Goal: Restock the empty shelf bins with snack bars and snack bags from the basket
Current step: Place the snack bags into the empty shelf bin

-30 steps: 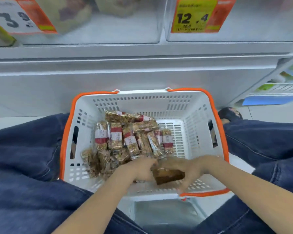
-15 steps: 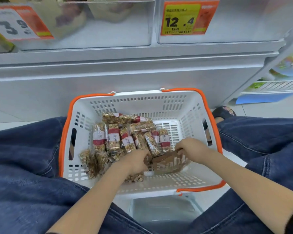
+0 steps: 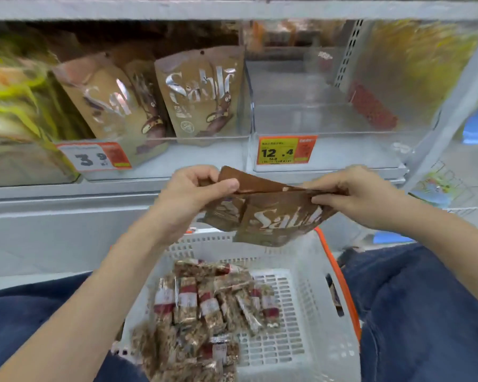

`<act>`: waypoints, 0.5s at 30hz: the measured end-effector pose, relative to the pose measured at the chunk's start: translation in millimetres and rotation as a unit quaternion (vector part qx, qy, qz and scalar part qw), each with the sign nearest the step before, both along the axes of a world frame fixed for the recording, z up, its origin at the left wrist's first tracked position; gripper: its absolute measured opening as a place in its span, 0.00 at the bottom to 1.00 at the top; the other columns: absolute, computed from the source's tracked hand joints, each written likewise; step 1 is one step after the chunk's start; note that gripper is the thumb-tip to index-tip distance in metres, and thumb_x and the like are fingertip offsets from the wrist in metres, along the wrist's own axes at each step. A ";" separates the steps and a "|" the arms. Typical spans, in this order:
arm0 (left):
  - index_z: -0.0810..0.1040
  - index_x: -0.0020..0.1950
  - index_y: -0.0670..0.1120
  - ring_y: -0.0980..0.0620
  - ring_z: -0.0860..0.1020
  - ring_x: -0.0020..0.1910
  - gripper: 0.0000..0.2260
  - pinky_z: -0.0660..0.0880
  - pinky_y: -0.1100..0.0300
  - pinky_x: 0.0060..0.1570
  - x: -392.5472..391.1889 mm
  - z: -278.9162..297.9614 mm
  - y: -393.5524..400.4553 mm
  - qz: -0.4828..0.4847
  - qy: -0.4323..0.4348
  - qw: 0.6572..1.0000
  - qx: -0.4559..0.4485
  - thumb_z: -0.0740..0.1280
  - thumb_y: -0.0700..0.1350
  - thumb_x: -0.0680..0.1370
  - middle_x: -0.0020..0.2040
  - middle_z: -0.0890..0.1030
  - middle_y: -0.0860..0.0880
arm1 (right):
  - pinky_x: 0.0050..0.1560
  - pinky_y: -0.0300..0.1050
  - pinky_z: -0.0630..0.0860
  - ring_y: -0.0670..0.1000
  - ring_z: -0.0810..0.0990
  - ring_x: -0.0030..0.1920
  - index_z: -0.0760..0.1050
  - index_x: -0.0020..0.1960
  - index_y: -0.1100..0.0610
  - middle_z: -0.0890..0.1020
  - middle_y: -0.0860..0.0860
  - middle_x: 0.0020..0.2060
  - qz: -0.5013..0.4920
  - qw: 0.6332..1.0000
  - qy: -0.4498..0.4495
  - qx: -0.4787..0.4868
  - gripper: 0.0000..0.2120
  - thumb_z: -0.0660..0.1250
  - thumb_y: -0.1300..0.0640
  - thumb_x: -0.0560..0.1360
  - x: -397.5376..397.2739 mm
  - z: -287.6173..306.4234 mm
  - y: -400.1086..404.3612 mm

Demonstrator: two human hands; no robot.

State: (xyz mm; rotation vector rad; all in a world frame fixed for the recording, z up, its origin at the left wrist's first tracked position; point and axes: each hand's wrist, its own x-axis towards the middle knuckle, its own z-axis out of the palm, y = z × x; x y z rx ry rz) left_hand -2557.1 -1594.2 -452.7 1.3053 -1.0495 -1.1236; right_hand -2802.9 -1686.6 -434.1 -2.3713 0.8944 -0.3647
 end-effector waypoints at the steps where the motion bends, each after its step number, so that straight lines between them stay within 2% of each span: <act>1: 0.75 0.39 0.39 0.53 0.75 0.29 0.13 0.71 0.59 0.33 4.3 7.6 -3.3 -0.001 -0.004 1.000 -0.009 0.71 0.48 0.63 0.30 0.79 0.49 | 0.44 0.26 0.72 0.30 0.78 0.40 0.76 0.52 0.36 0.81 0.29 0.39 -0.001 1.000 -0.011 -0.025 0.26 0.67 0.69 0.74 3.7 8.7 -1.6; 3: 0.76 0.51 0.34 0.54 0.77 0.29 0.20 0.73 0.61 0.32 10.1 20.2 -8.6 0.002 -0.007 1.000 -0.026 0.69 0.48 0.66 0.32 0.81 0.49 | 0.46 0.39 0.76 0.42 0.82 0.42 0.79 0.52 0.39 0.85 0.43 0.44 0.000 0.998 -0.011 -0.054 0.23 0.68 0.68 0.74 13.1 19.9 -7.3; 4: 0.76 0.54 0.33 0.54 0.78 0.30 0.21 0.74 0.61 0.32 11.5 22.2 -9.8 0.007 0.006 0.999 -0.032 0.69 0.47 0.68 0.33 0.82 0.49 | 0.46 0.45 0.76 0.49 0.82 0.43 0.81 0.52 0.42 0.86 0.47 0.43 0.001 0.998 -0.006 -0.055 0.19 0.68 0.67 0.74 17.6 22.9 -9.2; 5: 0.75 0.56 0.33 0.55 0.79 0.31 0.22 0.75 0.62 0.32 14.9 22.7 -10.0 0.015 0.024 0.999 -0.042 0.68 0.46 0.68 0.34 0.83 0.49 | 0.45 0.47 0.76 0.52 0.82 0.42 0.82 0.51 0.47 0.85 0.48 0.42 0.005 0.999 -0.003 -0.054 0.14 0.67 0.65 0.75 24.3 25.3 -11.0; 8: 0.74 0.57 0.32 0.56 0.81 0.33 0.19 0.77 0.66 0.32 22.7 21.9 -6.4 0.055 0.078 0.994 -0.049 0.67 0.43 0.71 0.36 0.84 0.49 | 0.38 0.42 0.73 0.48 0.78 0.37 0.83 0.44 0.56 0.84 0.49 0.35 0.017 0.996 -0.015 -0.086 0.04 0.69 0.61 0.74 47.6 29.2 -10.5; 11: 0.74 0.56 0.31 0.52 0.80 0.34 0.17 0.77 0.61 0.34 33.8 29.5 0.7 0.089 0.079 0.992 -0.042 0.64 0.45 0.77 0.38 0.82 0.45 | 0.36 0.42 0.71 0.46 0.78 0.35 0.81 0.40 0.53 0.82 0.46 0.32 -0.020 0.989 -0.073 -0.128 0.05 0.69 0.57 0.74 71.5 33.9 -9.6; 13: 0.78 0.50 0.38 0.51 0.80 0.38 0.15 0.77 0.56 0.40 46.3 41.3 5.8 0.115 0.047 0.991 -0.056 0.61 0.49 0.79 0.41 0.83 0.45 | 0.36 0.41 0.73 0.43 0.78 0.34 0.81 0.41 0.49 0.81 0.41 0.32 -0.045 0.974 -0.135 -0.174 0.05 0.69 0.57 0.74 90.1 50.0 -11.2; 15: 0.79 0.44 0.46 0.54 0.81 0.40 0.12 0.78 0.59 0.43 63.5 51.9 13.1 0.162 0.006 0.983 -0.091 0.59 0.47 0.81 0.40 0.84 0.50 | 0.42 0.42 0.76 0.40 0.77 0.38 0.82 0.46 0.51 0.80 0.38 0.36 -0.055 0.947 -0.197 -0.247 0.05 0.68 0.55 0.73 113.0 75.9 -16.7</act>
